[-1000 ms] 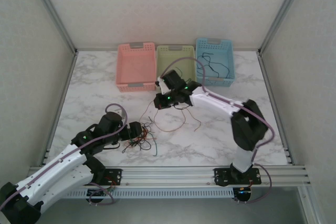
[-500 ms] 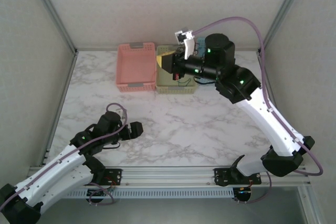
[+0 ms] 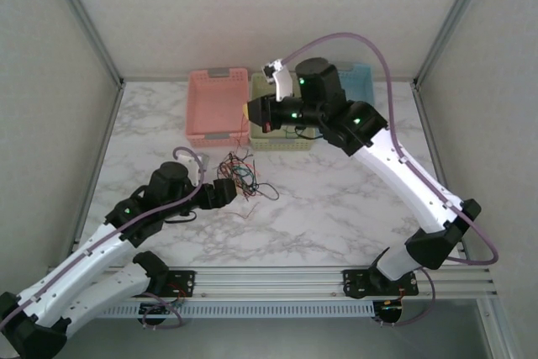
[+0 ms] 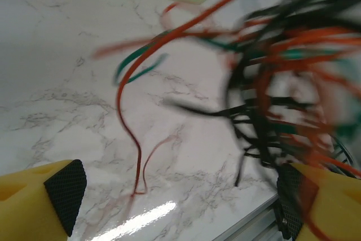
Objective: Untangle the cables
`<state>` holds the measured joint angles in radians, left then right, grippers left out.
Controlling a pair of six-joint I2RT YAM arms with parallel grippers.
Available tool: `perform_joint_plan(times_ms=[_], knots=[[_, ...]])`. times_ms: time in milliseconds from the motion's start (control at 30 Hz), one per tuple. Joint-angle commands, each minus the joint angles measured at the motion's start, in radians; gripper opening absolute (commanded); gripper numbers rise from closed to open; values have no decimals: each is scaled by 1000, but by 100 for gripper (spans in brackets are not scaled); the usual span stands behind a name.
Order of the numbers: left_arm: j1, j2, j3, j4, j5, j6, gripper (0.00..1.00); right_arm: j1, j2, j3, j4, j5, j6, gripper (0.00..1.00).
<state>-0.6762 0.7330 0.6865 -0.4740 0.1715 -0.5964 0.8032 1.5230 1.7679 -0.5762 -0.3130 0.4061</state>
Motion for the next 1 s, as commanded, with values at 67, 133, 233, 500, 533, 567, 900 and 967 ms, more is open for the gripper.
perform_joint_plan(times_ms=[67,133,233,500,533,567,900,967], knots=[[6,-30,28,-194,-62,-14,90,10,7,-196,115,76,141,0],[4,-57,9,-198,-63,-36,90,16,4,-238,145,90,154,0],[4,-88,4,-218,-78,-42,90,22,9,-245,150,86,159,0],[4,-66,9,-141,-17,-30,88,23,3,-247,130,30,140,0],[4,-59,10,-128,-8,-29,87,23,0,-247,131,15,132,0],[4,-48,18,-123,-8,-23,86,24,-3,-244,134,-4,122,0],[141,106,268,-285,-240,99,89,23,-51,-308,139,-55,49,0],[159,168,299,-260,-210,145,88,23,-67,-337,160,-83,30,0]])
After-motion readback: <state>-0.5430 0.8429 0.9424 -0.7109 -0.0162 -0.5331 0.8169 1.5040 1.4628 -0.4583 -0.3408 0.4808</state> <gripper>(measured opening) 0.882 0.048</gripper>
